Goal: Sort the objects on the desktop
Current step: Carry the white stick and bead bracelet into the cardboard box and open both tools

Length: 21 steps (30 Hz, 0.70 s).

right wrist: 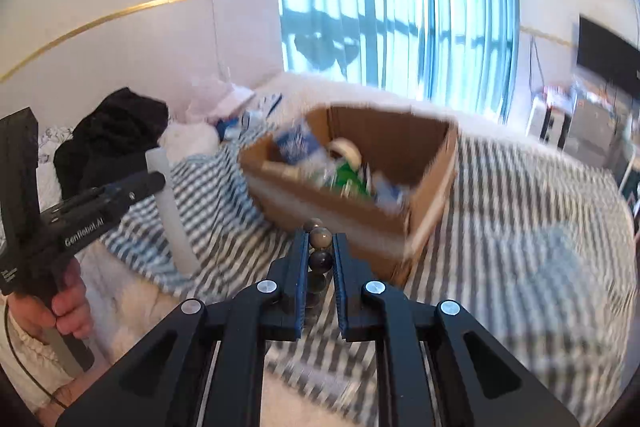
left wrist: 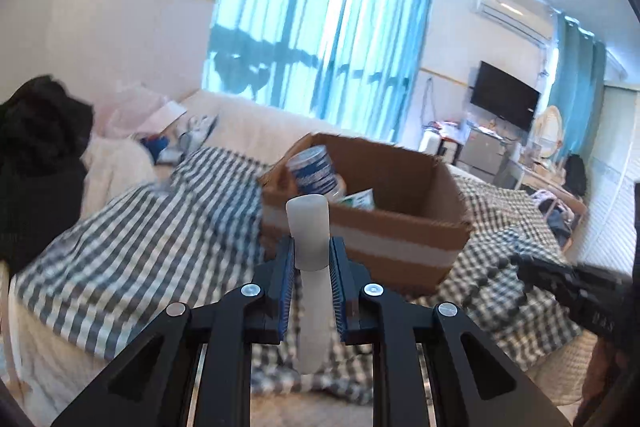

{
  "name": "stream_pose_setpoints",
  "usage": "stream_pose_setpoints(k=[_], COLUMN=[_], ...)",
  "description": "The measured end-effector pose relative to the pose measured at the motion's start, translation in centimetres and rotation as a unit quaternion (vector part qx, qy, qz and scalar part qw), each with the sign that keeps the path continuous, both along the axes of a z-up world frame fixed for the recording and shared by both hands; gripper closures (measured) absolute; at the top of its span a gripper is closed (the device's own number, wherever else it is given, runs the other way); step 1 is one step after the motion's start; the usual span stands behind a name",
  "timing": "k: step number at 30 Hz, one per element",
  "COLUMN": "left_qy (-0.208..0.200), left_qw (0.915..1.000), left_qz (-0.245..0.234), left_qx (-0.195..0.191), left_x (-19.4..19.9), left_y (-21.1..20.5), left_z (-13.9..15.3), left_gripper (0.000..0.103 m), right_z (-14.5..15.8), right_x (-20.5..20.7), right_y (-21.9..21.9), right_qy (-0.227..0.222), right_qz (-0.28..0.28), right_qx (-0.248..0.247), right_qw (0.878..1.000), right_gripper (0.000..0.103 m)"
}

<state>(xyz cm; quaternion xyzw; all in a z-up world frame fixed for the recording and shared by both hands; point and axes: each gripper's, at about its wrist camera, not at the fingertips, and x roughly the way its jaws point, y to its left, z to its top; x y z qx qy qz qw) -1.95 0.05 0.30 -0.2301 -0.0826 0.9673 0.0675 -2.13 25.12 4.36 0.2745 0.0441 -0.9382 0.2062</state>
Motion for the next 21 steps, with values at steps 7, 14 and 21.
stream_pose_setpoints(k=[7, 14, 21], left_qy=[0.038, 0.033, -0.022], left_qw=[0.9989, 0.9988, 0.999], left_qz=[-0.027, -0.022, -0.011], left_qx=[-0.001, -0.029, -0.037], left_x=[-6.6, -14.5, -18.9], left_y=[2.4, 6.0, 7.7], left_z=[5.2, 6.4, 1.7], left_gripper=[0.086, 0.085, 0.06], right_z=[3.8, 2.4, -0.6], right_x=[-6.8, -13.8, -16.1], right_y=[0.0, 0.1, 1.0], right_qy=[0.029, 0.004, -0.023], right_qz=[0.002, -0.004, -0.018], right_qx=[0.003, -0.007, 0.006], right_qw=[1.0, 1.0, 1.0], right_gripper=[0.092, 0.092, 0.083])
